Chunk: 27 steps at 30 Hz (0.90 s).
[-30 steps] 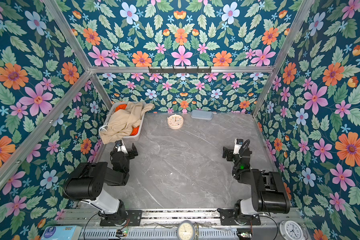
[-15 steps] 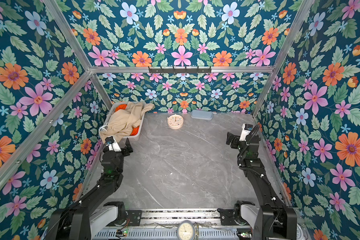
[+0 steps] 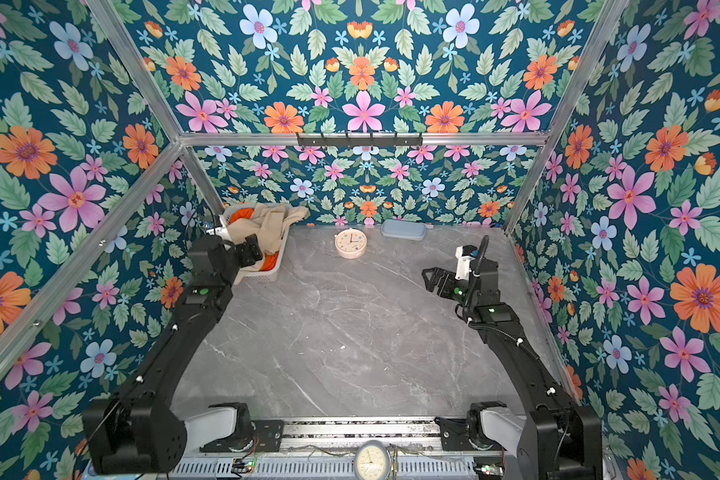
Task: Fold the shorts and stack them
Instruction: 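Reach the left gripper into the basket while the right arm moves forward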
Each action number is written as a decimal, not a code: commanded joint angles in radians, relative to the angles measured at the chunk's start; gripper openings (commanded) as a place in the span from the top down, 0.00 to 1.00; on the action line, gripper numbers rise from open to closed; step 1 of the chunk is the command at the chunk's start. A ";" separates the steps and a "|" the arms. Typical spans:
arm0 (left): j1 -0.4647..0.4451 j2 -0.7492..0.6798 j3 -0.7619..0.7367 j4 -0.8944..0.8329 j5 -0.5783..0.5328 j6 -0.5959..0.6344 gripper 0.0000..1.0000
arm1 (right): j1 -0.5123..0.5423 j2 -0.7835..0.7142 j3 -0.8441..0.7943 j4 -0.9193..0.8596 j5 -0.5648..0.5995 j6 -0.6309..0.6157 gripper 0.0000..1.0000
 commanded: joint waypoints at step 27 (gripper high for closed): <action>0.104 0.770 0.888 -0.672 -0.144 0.145 0.00 | 0.157 0.203 0.099 0.008 -0.021 -0.038 0.01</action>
